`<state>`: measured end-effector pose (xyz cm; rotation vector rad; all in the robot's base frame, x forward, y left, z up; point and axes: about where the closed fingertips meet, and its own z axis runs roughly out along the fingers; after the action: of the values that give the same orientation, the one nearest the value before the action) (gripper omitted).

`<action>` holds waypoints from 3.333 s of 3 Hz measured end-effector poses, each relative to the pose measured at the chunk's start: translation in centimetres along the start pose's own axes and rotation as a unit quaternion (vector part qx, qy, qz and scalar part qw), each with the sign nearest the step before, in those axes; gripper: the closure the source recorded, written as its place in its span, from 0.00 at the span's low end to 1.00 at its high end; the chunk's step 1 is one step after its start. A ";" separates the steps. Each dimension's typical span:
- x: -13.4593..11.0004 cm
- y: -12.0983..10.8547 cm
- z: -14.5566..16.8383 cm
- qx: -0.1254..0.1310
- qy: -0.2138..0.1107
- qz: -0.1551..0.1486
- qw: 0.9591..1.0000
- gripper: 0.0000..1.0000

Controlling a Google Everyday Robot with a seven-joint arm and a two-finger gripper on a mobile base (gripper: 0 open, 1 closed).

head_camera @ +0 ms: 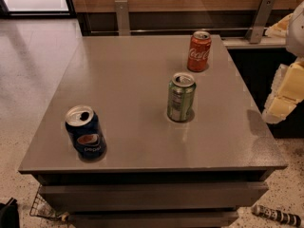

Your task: Pick coke can

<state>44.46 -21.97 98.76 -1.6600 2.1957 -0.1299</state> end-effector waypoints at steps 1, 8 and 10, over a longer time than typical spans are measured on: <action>0.9 -2.4 1.1 0.027 -0.045 0.026 0.998 0.00; -0.5 -19.1 13.9 0.103 -0.399 0.189 0.891 0.00; -4.5 -24.3 17.4 0.055 -0.488 0.190 0.850 0.00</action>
Offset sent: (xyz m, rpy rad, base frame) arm 0.1527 -0.0824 -0.0133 0.6078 -0.4868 -0.1845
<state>73.67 -22.26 91.07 -0.8541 1.5869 0.5657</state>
